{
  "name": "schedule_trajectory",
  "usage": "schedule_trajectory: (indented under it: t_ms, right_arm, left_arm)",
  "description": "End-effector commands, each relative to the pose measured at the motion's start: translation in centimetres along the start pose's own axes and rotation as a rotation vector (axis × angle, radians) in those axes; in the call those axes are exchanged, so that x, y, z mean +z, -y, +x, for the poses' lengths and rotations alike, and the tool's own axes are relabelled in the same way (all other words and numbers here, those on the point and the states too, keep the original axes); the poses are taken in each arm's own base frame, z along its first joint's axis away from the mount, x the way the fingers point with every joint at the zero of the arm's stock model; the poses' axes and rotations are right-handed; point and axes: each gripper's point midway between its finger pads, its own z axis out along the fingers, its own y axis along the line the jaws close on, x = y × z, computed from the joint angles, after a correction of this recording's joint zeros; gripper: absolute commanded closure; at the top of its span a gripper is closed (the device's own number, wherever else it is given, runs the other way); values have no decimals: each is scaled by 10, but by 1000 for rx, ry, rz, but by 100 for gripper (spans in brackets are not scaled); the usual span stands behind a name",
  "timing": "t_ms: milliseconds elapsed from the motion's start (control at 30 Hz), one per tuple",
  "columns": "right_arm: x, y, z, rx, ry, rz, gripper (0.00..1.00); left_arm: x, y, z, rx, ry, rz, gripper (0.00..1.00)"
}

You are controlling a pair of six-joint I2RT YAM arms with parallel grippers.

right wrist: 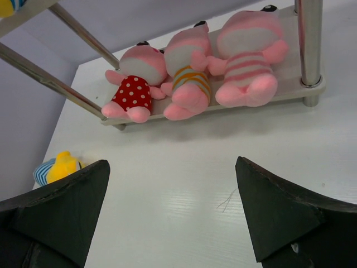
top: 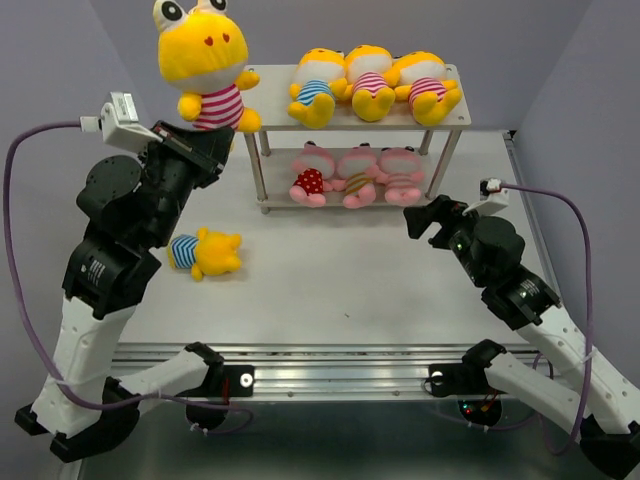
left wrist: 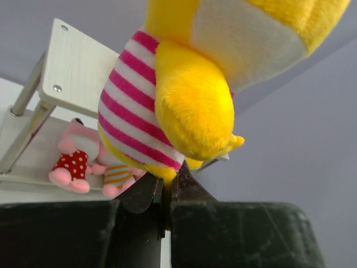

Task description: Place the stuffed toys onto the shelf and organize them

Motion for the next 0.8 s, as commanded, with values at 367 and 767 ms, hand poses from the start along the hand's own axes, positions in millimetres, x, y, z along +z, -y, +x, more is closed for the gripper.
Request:
schedule_trajectory:
  t_ms: [367, 767]
  right_arm:
    - [-12, 8, -14, -11, 71, 12, 0]
    - [-21, 13, -22, -19, 108, 18, 0]
  left_arm:
    - [109, -47, 3, 40, -359, 185, 100]
    - [139, -84, 27, -76, -504, 160, 100]
